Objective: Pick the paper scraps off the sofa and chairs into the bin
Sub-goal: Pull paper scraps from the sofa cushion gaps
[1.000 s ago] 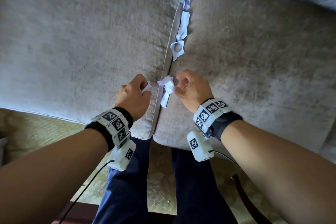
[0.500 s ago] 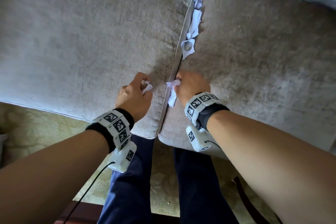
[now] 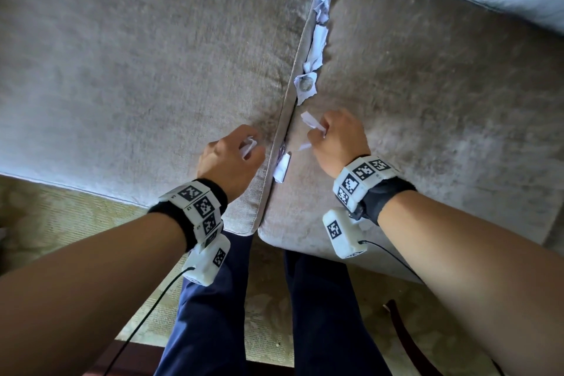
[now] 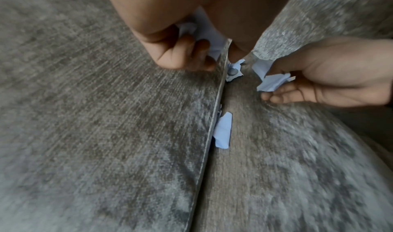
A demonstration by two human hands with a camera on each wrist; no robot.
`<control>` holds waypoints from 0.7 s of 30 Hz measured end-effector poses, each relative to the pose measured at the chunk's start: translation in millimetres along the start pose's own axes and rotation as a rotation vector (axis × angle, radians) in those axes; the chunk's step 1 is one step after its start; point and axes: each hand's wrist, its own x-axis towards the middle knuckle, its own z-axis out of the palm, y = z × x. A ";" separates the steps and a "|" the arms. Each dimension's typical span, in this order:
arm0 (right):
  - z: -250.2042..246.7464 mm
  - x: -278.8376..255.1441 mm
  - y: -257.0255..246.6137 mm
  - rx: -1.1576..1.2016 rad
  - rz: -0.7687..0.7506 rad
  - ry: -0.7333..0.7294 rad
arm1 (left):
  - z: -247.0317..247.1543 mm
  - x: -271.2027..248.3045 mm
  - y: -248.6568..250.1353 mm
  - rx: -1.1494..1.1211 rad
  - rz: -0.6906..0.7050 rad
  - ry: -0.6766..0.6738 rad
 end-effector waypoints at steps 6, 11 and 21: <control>-20.9 -4.7 23.5 0.248 0.110 -0.059 | 19.8 2.2 14.4 0.078 -0.019 -0.023; -28.9 -7.7 40.0 0.148 0.048 -0.043 | 42.0 1.6 23.1 0.188 -0.086 -0.053; -41.9 -13.2 61.7 0.164 0.005 -0.109 | 72.9 1.1 21.5 0.413 -0.194 -0.003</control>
